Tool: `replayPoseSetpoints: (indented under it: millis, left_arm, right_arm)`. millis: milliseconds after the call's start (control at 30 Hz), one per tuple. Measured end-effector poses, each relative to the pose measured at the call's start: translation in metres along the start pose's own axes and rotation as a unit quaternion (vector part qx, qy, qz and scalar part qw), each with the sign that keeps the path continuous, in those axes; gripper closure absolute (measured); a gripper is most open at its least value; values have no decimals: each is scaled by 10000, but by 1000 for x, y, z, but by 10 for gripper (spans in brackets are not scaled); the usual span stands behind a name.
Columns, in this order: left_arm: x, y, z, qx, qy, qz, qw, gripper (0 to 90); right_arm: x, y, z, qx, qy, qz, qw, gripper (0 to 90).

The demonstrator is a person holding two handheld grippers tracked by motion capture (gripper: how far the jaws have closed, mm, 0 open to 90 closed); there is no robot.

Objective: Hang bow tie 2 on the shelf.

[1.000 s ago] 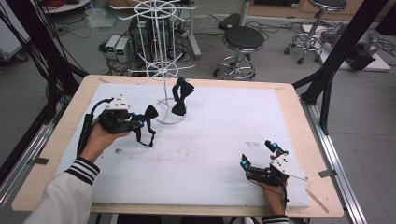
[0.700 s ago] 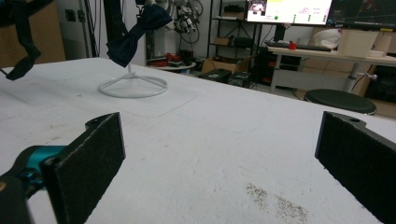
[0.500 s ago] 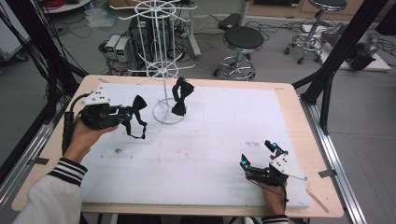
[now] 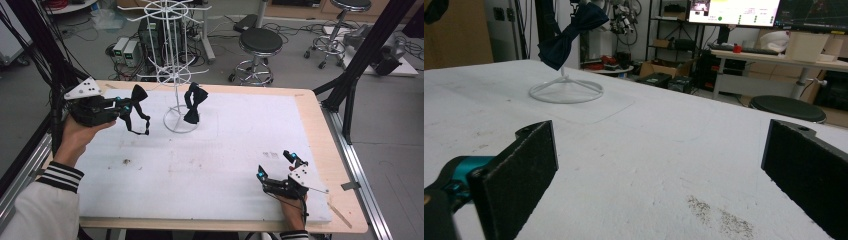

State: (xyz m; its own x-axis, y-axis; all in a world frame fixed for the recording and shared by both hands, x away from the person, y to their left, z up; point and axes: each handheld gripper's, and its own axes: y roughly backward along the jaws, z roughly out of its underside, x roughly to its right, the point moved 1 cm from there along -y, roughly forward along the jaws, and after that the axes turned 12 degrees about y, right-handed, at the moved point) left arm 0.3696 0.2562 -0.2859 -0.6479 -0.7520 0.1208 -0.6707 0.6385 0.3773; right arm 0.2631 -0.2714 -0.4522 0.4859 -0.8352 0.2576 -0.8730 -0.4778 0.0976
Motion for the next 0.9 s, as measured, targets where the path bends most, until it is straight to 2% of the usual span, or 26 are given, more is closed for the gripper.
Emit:
replayPoseSetpoints:
  millis: [333, 667, 900]
  left_arm:
    - [-2, -2, -20, 120, -45, -67, 9999, 767]
    - [-8, -12, -28, 219, 64, -139, 9996, 767]
    - [-6, -15, -33, 242, 0, -104, 9997, 767]
  right_arm:
    - [0, 0, 0, 9, 12, -1, 10000, 8]
    - [0, 0, 0, 2, 16, -3, 10000, 8]
    - [0, -1, 0, 12, 42, -8, 10000, 8]
